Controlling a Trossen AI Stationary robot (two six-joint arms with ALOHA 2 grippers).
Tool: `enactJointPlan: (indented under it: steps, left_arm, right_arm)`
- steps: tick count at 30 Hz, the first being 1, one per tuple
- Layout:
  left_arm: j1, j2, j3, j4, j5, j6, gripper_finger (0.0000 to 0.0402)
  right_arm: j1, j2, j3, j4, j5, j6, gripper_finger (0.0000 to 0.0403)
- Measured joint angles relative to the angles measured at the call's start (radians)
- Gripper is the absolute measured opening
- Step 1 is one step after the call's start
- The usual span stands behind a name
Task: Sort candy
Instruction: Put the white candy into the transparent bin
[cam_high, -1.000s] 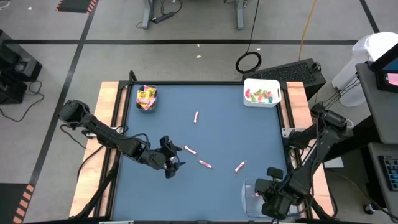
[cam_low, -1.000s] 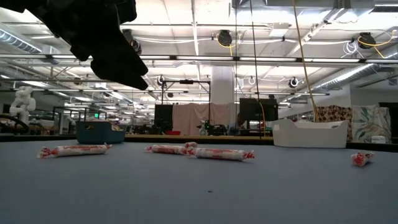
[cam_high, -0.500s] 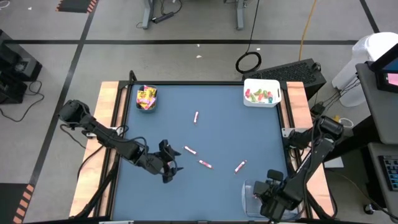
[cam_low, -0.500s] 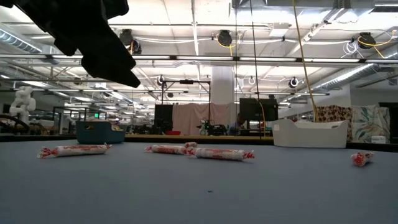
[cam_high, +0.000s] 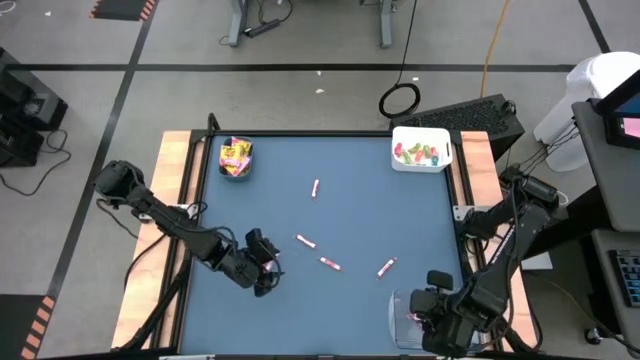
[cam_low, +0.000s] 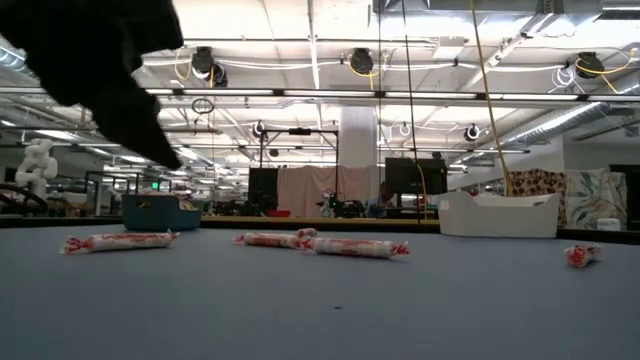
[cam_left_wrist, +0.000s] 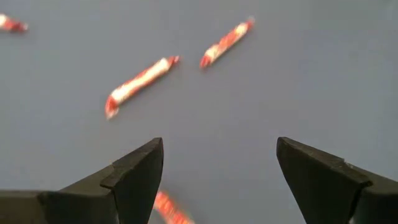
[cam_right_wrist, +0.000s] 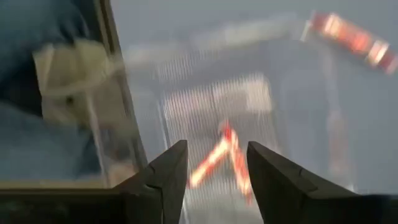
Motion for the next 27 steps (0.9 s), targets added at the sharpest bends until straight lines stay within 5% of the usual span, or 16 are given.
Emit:
enactJointPlan:
  steps: [7,19,27]
  left_arm:
    - [-0.026,0.024,0.000,-0.201,-0.012,-0.173,0.0317]
    - [-0.105,0.201,0.000,-0.139,-0.165,-0.357,0.0316]
    - [-0.126,0.305,0.003,-0.091,-0.239,-0.420,0.0233]
  right_arm:
    - [0.000,-0.008,0.055,0.006,0.315,-0.151,0.0146]
    - [-0.007,-0.005,0.055,0.008,0.985,-0.333,0.0143]
    - [-0.085,0.030,0.054,0.000,1.096,-0.408,0.0143]
